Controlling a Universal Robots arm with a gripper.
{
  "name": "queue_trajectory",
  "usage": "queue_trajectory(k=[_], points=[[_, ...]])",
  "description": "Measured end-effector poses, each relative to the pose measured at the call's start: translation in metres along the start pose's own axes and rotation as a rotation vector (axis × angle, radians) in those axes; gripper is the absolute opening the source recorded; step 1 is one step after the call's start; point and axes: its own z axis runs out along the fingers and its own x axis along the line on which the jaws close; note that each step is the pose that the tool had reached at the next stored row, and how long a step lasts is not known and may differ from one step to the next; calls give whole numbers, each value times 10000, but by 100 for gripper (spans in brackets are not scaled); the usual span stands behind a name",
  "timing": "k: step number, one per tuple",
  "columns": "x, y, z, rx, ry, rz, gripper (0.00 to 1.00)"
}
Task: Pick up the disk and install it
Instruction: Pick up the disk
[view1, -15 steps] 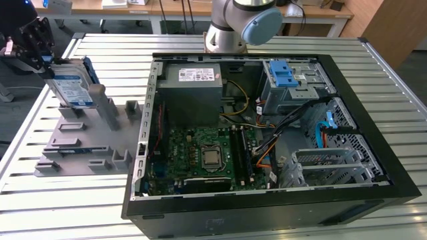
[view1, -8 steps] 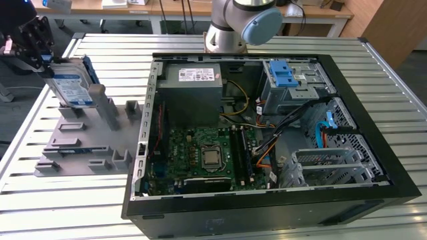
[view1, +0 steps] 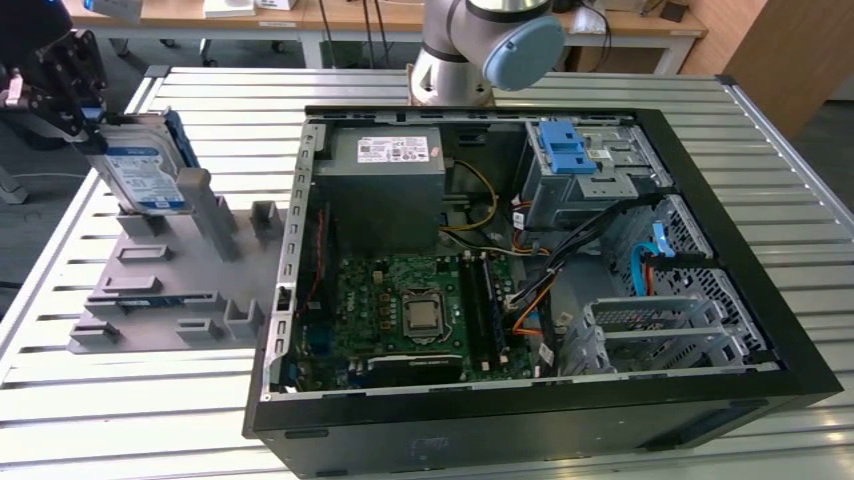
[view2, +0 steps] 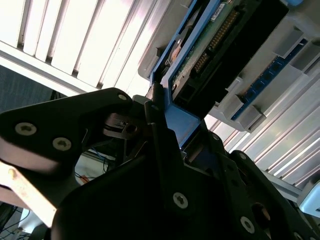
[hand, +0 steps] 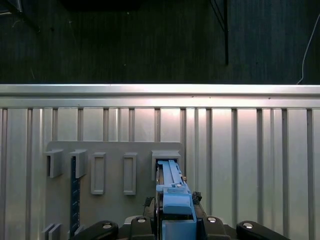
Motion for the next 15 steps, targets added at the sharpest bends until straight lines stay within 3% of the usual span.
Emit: queue_trajectory(k=[15], points=[[-5,1,-44,1,5,1,36]])
